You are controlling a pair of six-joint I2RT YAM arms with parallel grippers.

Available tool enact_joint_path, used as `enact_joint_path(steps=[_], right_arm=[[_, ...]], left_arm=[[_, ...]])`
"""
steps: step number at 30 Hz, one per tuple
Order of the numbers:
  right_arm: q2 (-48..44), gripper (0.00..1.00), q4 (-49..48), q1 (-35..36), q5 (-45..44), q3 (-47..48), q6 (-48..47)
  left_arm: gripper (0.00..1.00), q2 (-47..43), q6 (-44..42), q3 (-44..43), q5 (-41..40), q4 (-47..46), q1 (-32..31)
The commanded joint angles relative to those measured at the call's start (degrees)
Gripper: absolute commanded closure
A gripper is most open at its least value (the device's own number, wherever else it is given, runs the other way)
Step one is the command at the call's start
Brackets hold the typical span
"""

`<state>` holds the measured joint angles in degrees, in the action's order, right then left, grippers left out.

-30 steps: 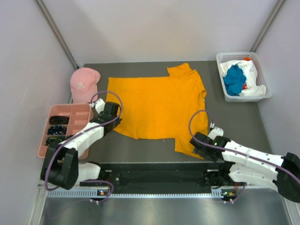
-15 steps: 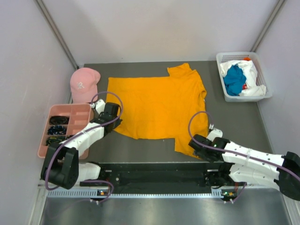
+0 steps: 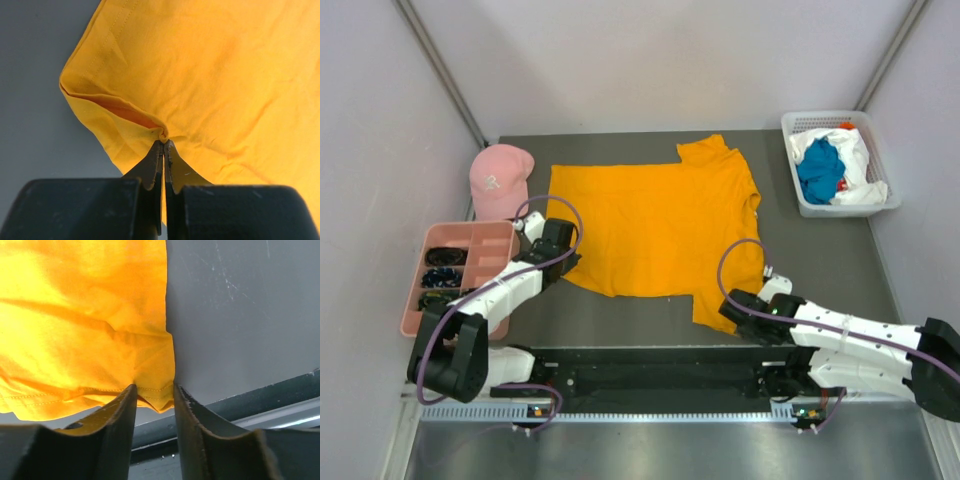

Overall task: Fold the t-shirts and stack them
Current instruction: Grap the side of the flattened tshirt closest away from the robot with both arms

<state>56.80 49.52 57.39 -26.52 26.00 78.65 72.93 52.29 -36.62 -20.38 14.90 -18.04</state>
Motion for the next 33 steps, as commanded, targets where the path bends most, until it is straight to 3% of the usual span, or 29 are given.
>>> enact_joint_path(steps=[1, 8, 15, 19, 25, 33], right_arm=[[1.21, 0.67, -1.53, 1.06, 2.27, -0.77, 1.77], [1.21, 0.77, -1.53, 1.24, 2.18, -0.86, 1.68], [1.21, 0.81, -1.53, 1.15, 2.0, -0.77, 1.68], [1.21, 0.99, -1.62, 1.15, 1.74, -0.42, 1.33], [1.74, 1.0, -0.48, 1.15, -0.27, 2.11, 0.28], [0.43, 1.0, 9.62, 1.06, -8.1, 12.39, -0.87]], left_arm=[[1.0, 0.55, -0.79, -0.12, -0.1, -2.06, 0.03], [1.0, 1.08, -0.44, 0.23, 0.43, -2.33, 0.03], [1.0, 1.52, -0.44, 0.06, 0.69, -2.5, 0.03], [1.0, 1.34, -0.7, 0.06, 0.34, -2.06, 0.03], [1.0, -0.24, -0.7, 0.32, -0.62, -0.92, 0.03], [1.0, -6.03, -2.72, -0.73, -4.57, 4.52, 0.03]])
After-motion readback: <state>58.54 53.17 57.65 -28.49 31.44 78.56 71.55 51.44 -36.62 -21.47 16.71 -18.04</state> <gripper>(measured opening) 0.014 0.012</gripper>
